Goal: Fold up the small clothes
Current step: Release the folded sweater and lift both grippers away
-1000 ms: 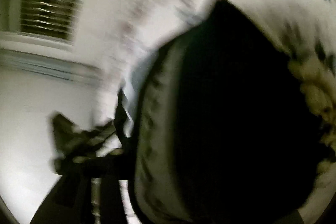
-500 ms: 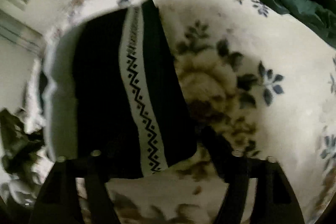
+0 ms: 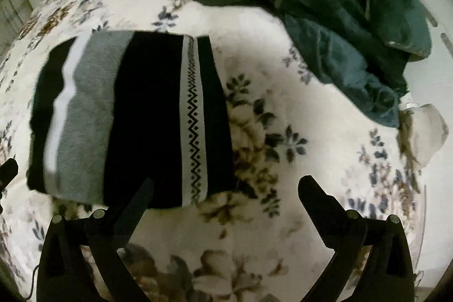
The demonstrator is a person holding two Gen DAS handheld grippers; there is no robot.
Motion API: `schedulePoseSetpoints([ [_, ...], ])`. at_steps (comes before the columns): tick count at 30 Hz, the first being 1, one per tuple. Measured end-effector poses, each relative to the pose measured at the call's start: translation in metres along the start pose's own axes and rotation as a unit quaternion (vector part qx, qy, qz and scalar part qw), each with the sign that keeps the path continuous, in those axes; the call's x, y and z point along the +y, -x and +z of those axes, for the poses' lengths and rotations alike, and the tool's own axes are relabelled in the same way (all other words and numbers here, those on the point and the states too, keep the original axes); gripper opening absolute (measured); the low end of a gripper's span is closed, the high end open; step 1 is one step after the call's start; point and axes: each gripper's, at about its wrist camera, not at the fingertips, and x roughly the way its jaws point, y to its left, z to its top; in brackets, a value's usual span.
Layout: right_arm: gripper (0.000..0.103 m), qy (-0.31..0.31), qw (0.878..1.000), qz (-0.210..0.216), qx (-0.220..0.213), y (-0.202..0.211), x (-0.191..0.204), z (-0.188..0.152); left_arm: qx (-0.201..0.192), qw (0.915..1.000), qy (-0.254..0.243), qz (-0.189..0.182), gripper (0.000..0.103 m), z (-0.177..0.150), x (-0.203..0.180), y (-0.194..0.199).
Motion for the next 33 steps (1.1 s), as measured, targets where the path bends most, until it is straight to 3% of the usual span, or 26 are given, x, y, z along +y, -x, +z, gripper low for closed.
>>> schedulePoseSetpoints([
  [5, 0.103, 0.012, 0.999, -0.024, -0.046, 0.080, -0.008, -0.011, -0.013, 0.9999, 0.007, -0.003, 0.102, -0.001, -0.011, 0.054],
  [10, 0.103, 0.012, 0.995, -0.031, -0.096, 0.178, -0.027, -0.026, -0.057, 0.9984, 0.002, -0.003, 0.102, -0.008, -0.022, 0.148],
  [21, 0.103, 0.001, 0.982, -0.016, -0.188, 0.392, -0.071, -0.081, -0.112, 0.9933, 0.027, -0.012, 0.102, -0.053, -0.022, 0.339],
  [26, 0.103, 0.005, 0.975, -0.004, -0.223, 0.464, -0.081, -0.109, -0.138, 0.9899, 0.031, -0.013, 0.102, -0.073, -0.023, 0.408],
  [33, 0.103, 0.002, 0.967, 0.012, -0.254, 0.539, -0.102, -0.148, -0.153, 0.9872, 0.040, -0.019, 0.102, -0.094, -0.021, 0.471],
])
